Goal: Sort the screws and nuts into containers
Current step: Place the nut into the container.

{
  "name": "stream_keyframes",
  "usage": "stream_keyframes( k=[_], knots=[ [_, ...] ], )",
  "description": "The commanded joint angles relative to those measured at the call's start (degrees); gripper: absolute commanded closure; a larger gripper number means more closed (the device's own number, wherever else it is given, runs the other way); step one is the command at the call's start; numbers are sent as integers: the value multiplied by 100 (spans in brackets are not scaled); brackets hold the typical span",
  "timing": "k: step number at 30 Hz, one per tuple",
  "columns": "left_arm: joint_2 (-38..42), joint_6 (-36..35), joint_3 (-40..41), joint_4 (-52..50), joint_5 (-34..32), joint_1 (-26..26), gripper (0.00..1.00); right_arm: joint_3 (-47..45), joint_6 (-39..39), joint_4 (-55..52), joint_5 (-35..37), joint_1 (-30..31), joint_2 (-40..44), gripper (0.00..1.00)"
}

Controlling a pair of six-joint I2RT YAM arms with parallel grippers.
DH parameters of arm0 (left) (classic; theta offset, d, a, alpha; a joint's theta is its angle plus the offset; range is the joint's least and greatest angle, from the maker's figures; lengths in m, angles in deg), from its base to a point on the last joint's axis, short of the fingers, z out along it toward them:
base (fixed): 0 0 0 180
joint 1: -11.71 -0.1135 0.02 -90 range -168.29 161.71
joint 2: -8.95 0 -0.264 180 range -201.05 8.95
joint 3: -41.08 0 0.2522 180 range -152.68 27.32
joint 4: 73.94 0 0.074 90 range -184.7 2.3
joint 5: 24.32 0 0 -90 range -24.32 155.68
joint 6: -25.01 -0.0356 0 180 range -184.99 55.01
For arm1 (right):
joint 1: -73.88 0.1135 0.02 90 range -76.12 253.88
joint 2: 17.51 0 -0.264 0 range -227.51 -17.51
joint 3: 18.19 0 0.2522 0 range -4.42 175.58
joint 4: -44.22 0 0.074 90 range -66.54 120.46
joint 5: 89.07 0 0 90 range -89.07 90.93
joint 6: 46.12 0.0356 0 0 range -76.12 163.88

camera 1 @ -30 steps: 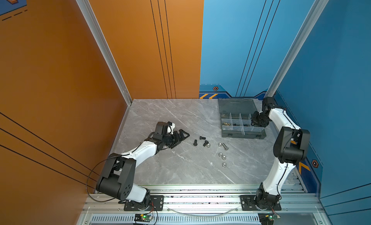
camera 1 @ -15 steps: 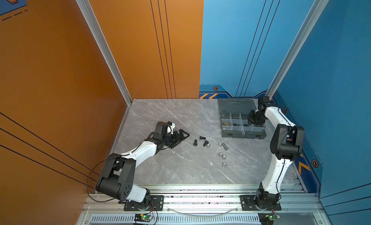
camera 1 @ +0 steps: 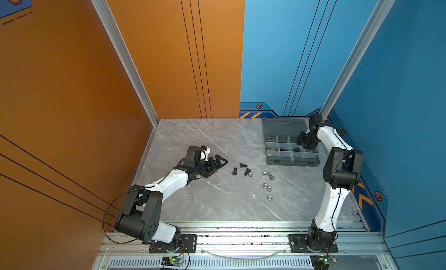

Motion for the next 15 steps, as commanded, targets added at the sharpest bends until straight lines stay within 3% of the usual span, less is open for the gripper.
stream_keyframes(
  k=[1, 8, 15],
  knots=[
    [142, -177, 47, -62, -60, -37, 2, 147, -111, -294, 139, 9, 128, 57],
    [126, -186, 33, -106, -91, -28, 2, -190, -105, -295, -100, 92, 755, 55],
    [50, -550, -273, -822, -587, 199, 2, -1124, -10, -168, -299, 387, 1656, 53]
  ],
)
